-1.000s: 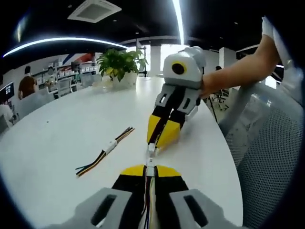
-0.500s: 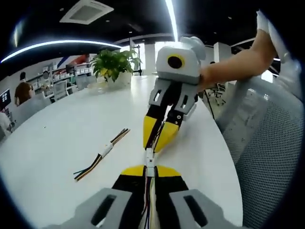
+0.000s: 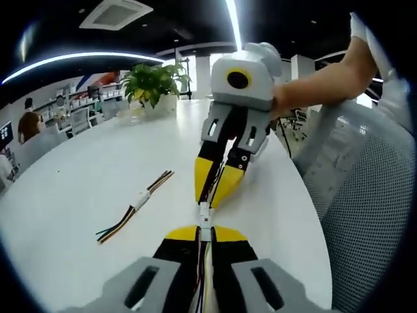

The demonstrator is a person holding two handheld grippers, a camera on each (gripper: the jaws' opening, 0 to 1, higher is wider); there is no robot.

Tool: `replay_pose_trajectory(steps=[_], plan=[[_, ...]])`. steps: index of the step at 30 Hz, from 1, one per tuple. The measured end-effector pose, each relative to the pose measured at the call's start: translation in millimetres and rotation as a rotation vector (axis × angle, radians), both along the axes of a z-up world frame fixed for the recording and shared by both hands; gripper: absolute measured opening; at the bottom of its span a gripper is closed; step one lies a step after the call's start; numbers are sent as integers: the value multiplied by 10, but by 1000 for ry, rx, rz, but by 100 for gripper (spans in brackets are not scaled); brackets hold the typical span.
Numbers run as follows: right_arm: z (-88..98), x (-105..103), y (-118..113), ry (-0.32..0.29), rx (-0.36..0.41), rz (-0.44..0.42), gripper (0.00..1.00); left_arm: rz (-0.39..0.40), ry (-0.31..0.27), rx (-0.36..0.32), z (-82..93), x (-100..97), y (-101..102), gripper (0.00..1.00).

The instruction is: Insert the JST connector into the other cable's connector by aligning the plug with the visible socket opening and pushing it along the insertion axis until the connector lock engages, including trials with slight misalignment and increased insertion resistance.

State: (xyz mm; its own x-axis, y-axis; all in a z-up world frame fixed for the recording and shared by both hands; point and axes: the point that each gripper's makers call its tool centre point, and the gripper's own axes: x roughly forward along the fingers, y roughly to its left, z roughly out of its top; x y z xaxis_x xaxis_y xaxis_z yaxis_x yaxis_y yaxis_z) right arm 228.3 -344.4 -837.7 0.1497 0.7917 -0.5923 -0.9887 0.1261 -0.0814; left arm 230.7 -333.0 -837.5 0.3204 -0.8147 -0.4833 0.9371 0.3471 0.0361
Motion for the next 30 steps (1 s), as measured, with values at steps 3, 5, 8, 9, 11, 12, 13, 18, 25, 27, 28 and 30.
replay_pose_trajectory(steps=[3,5,8,9,11,12,13,18,25,27,28,30], plan=[[-11,-5,1,0,-7,2,3,1,5,1,-12,-4,2,0],[-8,0,3,-2,-6,-1,3,0,5,2,-12,-7,3,0],[-11,9,0,1,-6,-11,3,2,5,-4,0,-7,-3,0],[-15,0,-1,5,-7,-10,3,1,5,-2,-2,-10,-3,0],[-22,-6,-3,3,-11,-7,3,-3,5,2,-11,-21,-7,0],[-22,-7,-3,2,-11,-7,3,-5,5,4,-15,-23,-7,0],[-21,-4,-4,2,-12,-8,3,-6,6,6,-20,-24,-6,0],[-36,-16,-18,8,-16,-7,3,-6,4,10,-27,-25,1,0],[-26,-26,0,8,-11,-3,3,-2,2,3,-9,-18,1,0],[-26,-36,3,10,-10,1,3,-1,1,1,-4,-15,-1,0],[-23,-38,8,8,-8,2,3,-1,3,-2,-1,-18,-6,0],[-22,-53,31,2,-12,13,3,-3,3,-4,2,-24,-14,0]])
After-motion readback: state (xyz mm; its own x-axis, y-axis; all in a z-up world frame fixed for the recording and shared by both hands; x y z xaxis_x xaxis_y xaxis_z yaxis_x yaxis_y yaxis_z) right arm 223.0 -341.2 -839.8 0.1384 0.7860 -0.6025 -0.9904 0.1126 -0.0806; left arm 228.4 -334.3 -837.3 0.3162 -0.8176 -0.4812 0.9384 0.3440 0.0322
